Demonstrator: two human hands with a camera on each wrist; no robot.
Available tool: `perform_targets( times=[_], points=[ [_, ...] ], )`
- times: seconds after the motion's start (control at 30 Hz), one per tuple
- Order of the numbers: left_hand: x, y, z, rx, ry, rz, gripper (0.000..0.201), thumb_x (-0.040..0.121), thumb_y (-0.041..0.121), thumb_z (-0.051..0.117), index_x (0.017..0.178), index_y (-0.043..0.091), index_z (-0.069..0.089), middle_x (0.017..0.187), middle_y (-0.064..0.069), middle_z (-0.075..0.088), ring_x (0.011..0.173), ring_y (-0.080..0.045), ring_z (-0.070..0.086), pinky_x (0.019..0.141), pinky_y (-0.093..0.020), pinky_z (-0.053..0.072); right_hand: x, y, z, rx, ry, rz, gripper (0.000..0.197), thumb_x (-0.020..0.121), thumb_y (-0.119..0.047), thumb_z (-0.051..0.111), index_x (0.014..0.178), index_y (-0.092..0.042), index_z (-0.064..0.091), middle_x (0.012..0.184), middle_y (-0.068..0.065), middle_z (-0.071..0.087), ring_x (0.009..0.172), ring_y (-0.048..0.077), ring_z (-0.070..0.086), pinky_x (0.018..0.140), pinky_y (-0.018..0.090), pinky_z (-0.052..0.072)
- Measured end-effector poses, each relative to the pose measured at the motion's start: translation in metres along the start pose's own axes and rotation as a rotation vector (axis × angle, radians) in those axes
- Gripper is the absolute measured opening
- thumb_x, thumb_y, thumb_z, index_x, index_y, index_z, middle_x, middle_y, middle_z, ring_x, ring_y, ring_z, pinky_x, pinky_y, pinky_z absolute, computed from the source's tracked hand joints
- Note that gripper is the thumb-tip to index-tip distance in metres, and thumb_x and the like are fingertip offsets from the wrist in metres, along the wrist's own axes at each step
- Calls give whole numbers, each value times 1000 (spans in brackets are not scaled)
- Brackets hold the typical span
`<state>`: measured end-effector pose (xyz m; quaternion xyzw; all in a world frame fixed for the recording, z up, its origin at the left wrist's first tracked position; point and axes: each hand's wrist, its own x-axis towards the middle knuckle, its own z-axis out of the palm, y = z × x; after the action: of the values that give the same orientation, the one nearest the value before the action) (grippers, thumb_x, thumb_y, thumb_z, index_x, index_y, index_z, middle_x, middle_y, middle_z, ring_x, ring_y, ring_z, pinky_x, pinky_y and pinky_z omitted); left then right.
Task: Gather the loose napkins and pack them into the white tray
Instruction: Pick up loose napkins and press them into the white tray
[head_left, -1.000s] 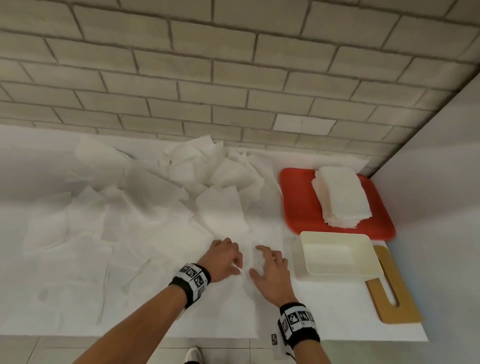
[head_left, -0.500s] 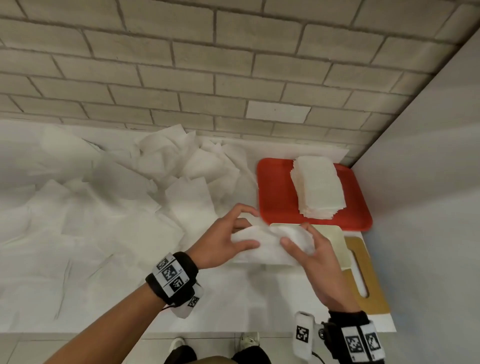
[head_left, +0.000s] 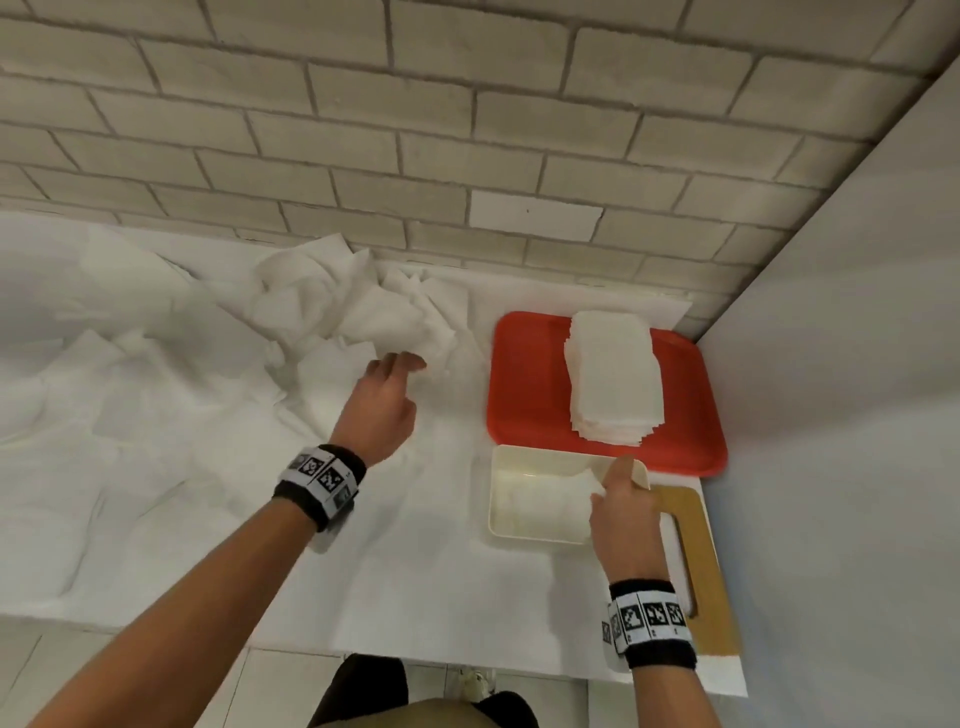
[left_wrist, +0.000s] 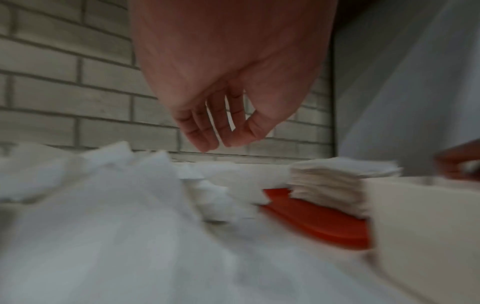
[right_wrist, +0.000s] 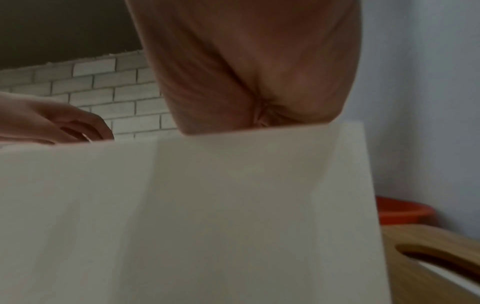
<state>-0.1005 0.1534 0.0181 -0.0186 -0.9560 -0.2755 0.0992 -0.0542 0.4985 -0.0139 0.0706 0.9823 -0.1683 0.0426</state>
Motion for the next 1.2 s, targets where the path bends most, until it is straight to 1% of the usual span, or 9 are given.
perform_targets(
  times=[0.17,0.27,0.4,0.5,0.57,0.73,0.83,0.97,1.2],
  points=[
    [59,-84,-49,318,-388,-63,108,76,-5,69,164,38,22,172,7,19,163,-31,9,130,-55,18,-6,-25,-21,-155,23,45,45,103,-26,70,137,-8,47,106,13,71,94,32,75,68,36,59],
    [78,-112,-62,461,-529,184,63,85,11,80,137,40,60,170,9,27,162,-28,11,132,-47,10,-19,-73,-40,-38,199,-34,28,101,-28,70,122,-15,57,103,8,68,94,33,68,68,40,57],
    [82,-107,-77,312,-473,339,20,90,13,82,93,29,72,139,7,64,144,-24,48,119,-39,37,-17,-152,-25,373,151,-295,22,100,-31,74,109,-25,56,101,-4,67,92,19,64,75,34,51],
    [73,-89,-95,36,-488,235,19,94,14,79,94,30,68,97,13,72,100,-7,68,86,-34,53,-11,-198,3,577,-125,-323,54,93,-47,81,135,-29,53,136,-10,63,123,9,59,101,27,47],
    [65,-73,-112,-105,-443,206,10,96,29,79,99,32,69,94,12,74,93,-8,69,85,-33,55,-7,-216,17,620,-271,-268,79,85,-58,85,149,-36,44,148,-16,56,132,5,53,108,27,45],
    [43,-56,-138,-310,-179,62,10,97,37,78,94,32,69,88,23,72,88,4,66,79,-11,46,-5,-211,19,978,-184,-89,39,89,-26,90,120,-26,65,103,-13,79,92,5,76,86,35,63],
    [24,-73,-115,-346,-91,-98,28,94,47,77,107,23,72,98,15,76,90,-1,67,78,-9,44,-13,-198,10,1209,-177,-38,22,91,-13,87,91,-12,66,75,1,73,73,15,70,75,29,57],
    [-5,-83,-75,-474,-126,-257,40,89,55,79,113,23,76,107,17,78,99,1,71,89,-17,54,-22,-184,5,1270,-135,25,36,92,-19,86,89,8,63,80,33,68,68,25,60,72,36,52],
    [-24,-66,-38,-517,-232,-289,27,74,50,93,85,30,77,93,9,79,97,3,68,84,-15,48,-33,-109,-35,942,8,62,25,95,-27,84,86,-13,66,74,13,70,69,14,58,70,35,49]
  ],
)
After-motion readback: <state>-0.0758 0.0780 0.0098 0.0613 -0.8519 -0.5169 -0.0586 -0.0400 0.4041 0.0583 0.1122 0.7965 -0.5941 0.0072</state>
